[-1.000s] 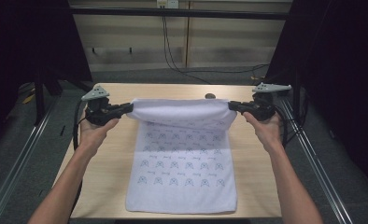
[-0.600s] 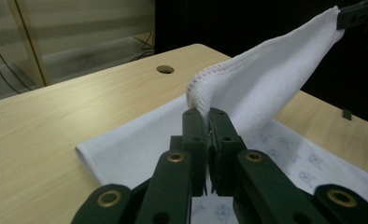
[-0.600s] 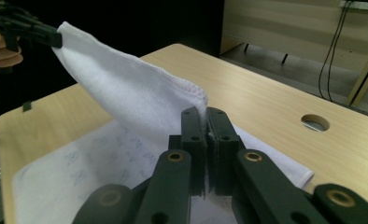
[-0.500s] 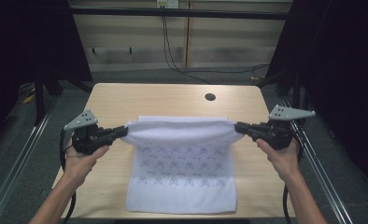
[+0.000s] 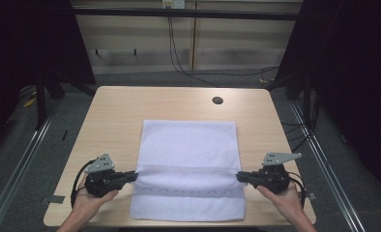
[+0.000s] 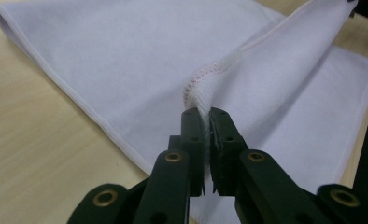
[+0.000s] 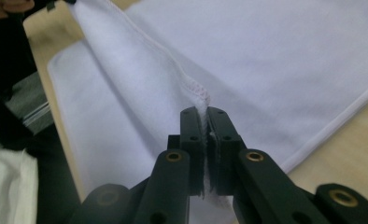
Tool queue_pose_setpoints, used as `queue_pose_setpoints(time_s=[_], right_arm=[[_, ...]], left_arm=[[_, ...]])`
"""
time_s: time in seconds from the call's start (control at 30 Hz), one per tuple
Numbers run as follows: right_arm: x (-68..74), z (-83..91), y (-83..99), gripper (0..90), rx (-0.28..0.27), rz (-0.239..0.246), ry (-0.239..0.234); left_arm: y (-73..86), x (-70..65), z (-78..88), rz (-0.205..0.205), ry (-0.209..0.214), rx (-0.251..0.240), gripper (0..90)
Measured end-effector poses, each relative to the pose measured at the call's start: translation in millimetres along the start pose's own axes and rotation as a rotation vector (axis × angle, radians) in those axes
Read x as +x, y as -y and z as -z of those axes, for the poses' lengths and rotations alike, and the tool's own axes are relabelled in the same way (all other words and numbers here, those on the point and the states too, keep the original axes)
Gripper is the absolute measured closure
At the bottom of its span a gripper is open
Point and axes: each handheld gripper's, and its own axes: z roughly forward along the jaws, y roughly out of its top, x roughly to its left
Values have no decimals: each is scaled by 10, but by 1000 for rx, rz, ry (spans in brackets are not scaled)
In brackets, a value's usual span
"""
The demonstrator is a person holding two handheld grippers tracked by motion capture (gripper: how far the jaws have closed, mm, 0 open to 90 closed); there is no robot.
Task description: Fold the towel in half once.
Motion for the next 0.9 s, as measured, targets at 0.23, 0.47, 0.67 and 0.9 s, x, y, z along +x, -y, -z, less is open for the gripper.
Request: queue_pose_setpoints(time_s=[0.23,0.47,0.67,0.9], right_arm=[[132,12,244,821,84,13,-55],[261,67,444,749,139,12,-107],[386,125,541,666,172,24,-144],[310,174,439,652,89,2,-68]], left_arm=[[210,-88,-25,-36,54,68,819],[290,-306,47,-86,103,114,756],[350,-348,216,-82,118,92,703],[211,-186,215,-40,77,41,646]])
